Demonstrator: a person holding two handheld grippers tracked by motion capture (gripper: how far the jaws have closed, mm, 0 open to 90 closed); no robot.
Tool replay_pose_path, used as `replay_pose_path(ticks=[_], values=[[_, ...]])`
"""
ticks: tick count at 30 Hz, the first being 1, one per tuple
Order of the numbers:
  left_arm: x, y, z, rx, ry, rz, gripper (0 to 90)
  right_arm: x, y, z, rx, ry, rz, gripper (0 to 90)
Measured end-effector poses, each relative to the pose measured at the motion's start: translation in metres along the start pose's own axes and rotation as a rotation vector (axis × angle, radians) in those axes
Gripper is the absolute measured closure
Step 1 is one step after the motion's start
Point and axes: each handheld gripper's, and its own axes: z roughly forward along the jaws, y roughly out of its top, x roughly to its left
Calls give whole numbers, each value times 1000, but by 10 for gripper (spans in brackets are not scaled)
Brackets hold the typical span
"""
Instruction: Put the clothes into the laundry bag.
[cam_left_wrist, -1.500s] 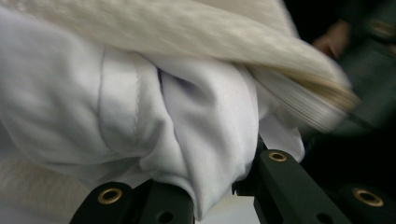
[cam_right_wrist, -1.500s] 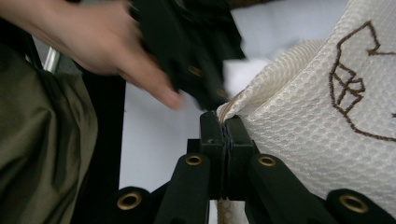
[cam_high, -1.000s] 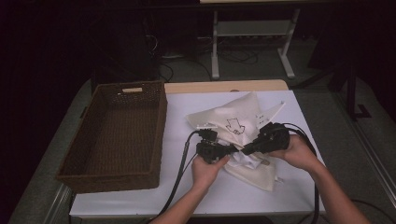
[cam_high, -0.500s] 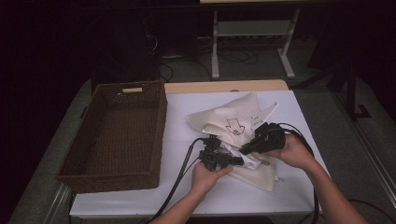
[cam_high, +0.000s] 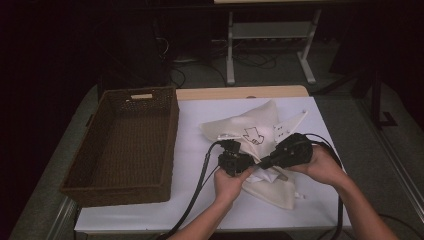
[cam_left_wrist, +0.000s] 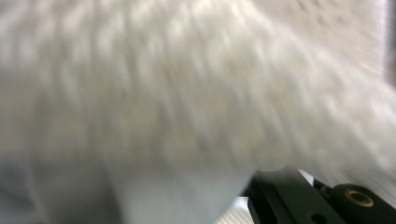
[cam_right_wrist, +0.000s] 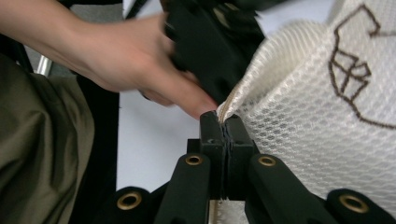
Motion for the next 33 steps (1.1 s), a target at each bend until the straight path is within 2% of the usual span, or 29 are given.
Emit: replay_pose_path(ticks=[3,4,6,8,11,12,14,16,19,21,24,25,27,29,31,33], values=[[15,6,15,-21,39,-52,851,-3,-2,1,-3,7,11,889],[16,7,17,-26,45,-53,850,-6,-4,2,-8,2,26,889],[14,8,16,-15,51,-29,834,-14,-10,1,-21,-1,54,888],[12,8,11,25,57,2,792,-20,-16,0,-24,-11,80,888],[7,4,0,91,62,57,641,-25,-19,2,-12,-23,97,887],[4,1,-5,109,87,88,605,-25,-19,3,-5,-24,93,887],[2,-4,-8,147,77,94,548,-26,-18,7,5,-28,89,887],[3,-10,-12,198,80,114,545,-27,-17,10,15,-29,90,886],[5,-17,-16,248,103,145,560,-28,-16,13,23,-32,94,885],[8,-21,-16,285,98,146,579,-30,-17,14,25,-33,97,885],[9,-26,-19,314,144,137,590,-31,-17,15,30,-33,98,885],[9,-27,-20,320,164,131,582,-31,-18,15,31,-32,98,884],[12,-30,-26,305,176,103,577,-31,-18,16,34,-33,96,883],[12,-33,-32,313,190,107,575,-32,-20,16,31,-31,98,883],[13,-35,-37,311,182,100,560,-31,-21,16,27,-32,104,883],[14,-34,-40,293,132,99,579,-32,-22,17,25,-30,101,882]])
